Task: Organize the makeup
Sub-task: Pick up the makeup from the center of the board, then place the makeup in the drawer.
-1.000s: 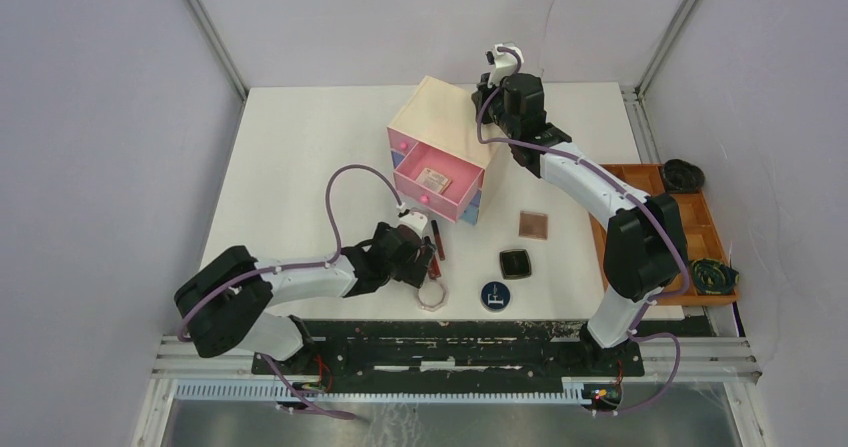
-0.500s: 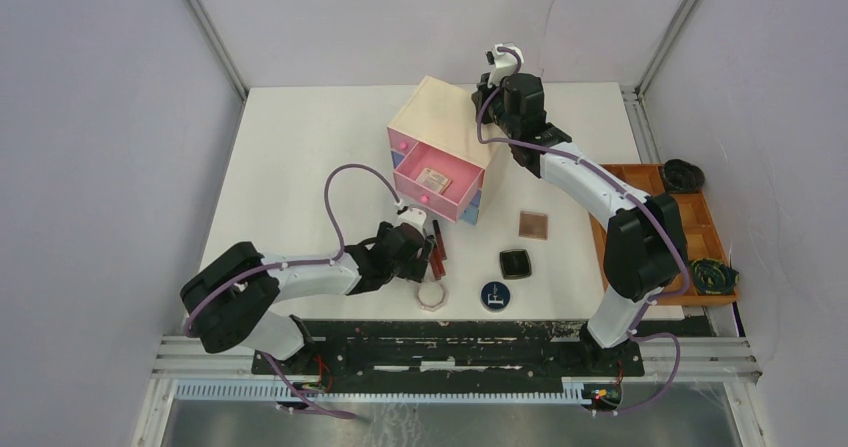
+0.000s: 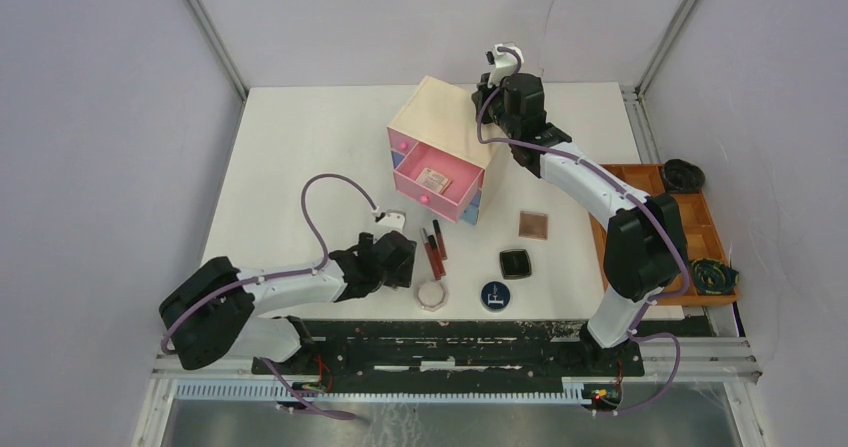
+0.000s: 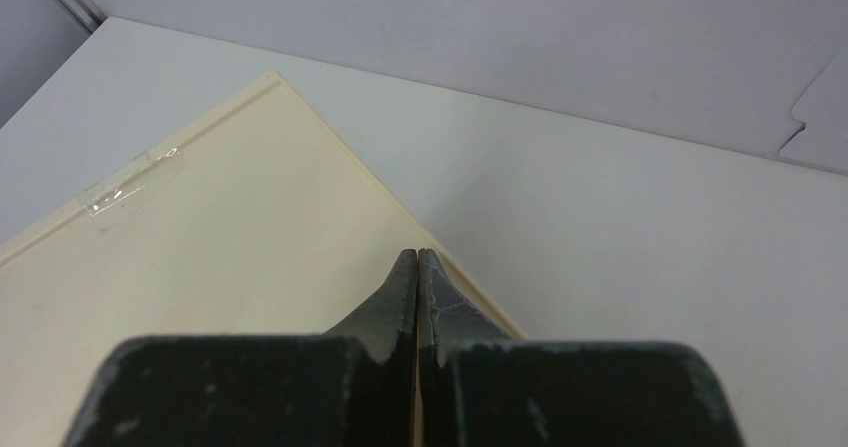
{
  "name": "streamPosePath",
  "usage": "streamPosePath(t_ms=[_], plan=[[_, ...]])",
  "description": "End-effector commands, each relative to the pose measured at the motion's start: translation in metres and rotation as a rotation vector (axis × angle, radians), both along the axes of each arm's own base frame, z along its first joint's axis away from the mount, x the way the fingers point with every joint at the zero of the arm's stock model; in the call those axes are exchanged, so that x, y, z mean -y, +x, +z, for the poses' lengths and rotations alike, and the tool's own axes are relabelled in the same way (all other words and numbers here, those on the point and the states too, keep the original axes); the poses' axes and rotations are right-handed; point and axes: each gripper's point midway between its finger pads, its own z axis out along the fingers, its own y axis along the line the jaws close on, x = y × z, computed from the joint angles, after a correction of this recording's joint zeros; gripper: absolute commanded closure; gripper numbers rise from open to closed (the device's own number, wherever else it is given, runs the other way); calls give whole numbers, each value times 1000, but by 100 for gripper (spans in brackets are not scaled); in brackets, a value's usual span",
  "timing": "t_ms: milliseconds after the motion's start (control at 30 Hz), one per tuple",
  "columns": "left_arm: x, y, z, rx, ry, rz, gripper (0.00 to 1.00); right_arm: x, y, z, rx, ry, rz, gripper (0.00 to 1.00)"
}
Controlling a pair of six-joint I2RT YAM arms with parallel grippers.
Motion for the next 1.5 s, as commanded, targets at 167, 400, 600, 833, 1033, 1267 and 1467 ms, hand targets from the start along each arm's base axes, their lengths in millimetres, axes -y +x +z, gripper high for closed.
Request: streamPosePath(t_ms=[167, 400, 600, 833, 1033, 1267, 1467], plan=[[-32, -5, 27, 40, 9, 128, 74, 43, -71, -176, -554, -274, -29, 99], [-34, 14, 98, 187, -14, 124, 97, 43, -71, -177, -556, -274, -29, 99], [-31, 27, 167, 294, -50, 114, 97, 43, -71, -177, -558, -273, -28, 99], [-12, 47, 277, 447, -120, 53, 97, 42, -71, -178, -559, -270, -26, 99], [15, 64, 315, 506, -142, -12, 97, 42, -70, -178, -560, -272, -25, 99], [55, 88, 324, 523, -166, -89, 97, 42, -71, -179, -561, -273, -26, 99], [78, 112, 338, 561, -199, -126, 97, 43, -71, -179, -563, -275, -26, 99]])
